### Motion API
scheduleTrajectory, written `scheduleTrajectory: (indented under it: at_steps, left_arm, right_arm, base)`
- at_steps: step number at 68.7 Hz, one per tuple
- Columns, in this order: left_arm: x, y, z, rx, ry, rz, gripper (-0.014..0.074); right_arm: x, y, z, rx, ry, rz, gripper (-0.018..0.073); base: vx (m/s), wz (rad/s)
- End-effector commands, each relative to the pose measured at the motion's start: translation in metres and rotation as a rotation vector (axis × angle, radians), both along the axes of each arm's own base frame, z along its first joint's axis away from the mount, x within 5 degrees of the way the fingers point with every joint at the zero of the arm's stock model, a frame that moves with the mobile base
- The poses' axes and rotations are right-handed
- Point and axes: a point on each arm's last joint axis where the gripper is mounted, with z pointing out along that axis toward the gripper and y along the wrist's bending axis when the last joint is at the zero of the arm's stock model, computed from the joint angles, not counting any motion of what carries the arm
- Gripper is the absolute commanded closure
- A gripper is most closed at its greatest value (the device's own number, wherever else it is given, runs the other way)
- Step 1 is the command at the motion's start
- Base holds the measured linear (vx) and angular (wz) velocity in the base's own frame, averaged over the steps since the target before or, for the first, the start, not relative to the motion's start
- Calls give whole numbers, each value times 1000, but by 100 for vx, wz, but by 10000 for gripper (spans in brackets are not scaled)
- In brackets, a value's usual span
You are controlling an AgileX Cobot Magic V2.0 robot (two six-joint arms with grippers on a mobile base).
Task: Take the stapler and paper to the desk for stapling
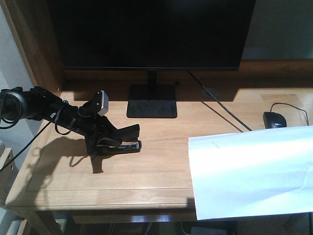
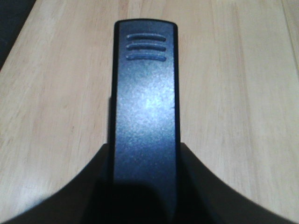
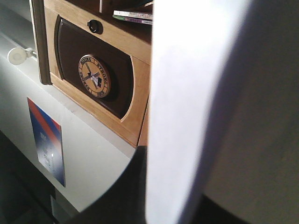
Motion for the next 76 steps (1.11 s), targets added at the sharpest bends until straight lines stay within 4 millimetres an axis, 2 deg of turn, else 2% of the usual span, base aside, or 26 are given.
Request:
scheduleTrajectory:
  at_steps: [1, 19, 31, 41, 50, 57, 63, 76]
  left_arm:
    - [4, -6, 40, -82, -71, 11, 449]
    - [4, -6, 41, -92, -12, 58, 202]
    - [1, -7, 55, -111, 14, 74, 160]
    - [-4, -7, 83, -126, -34, 55, 167]
    - [-7, -7, 99, -137, -63, 52, 187]
    - [-8, -7, 100, -140, -60, 47, 237]
    - [-7, -7, 99, -139, -59, 49, 319]
    - [-5, -7, 99, -132, -73, 71, 553]
  right_arm:
    - [-2, 0, 3, 5, -50, 3, 561]
    - [-2, 0, 3, 5, -50, 3, 561]
    - [-2, 0, 3, 5, -50, 3, 561]
    - [-2, 0, 3, 5, -50, 3, 561]
    - [-2, 0, 3, 5, -50, 3, 561]
    - [-2, 0, 3, 5, -50, 3, 561]
    - [-2, 0, 3, 5, -50, 3, 561]
    - [-2, 0, 3, 5, -50, 3, 561]
  base:
    - [0, 0]
    - [0, 0]
    - [0, 0]
    - [0, 0]
    - [0, 0]
    - [0, 0]
    - [0, 0]
    - [0, 0]
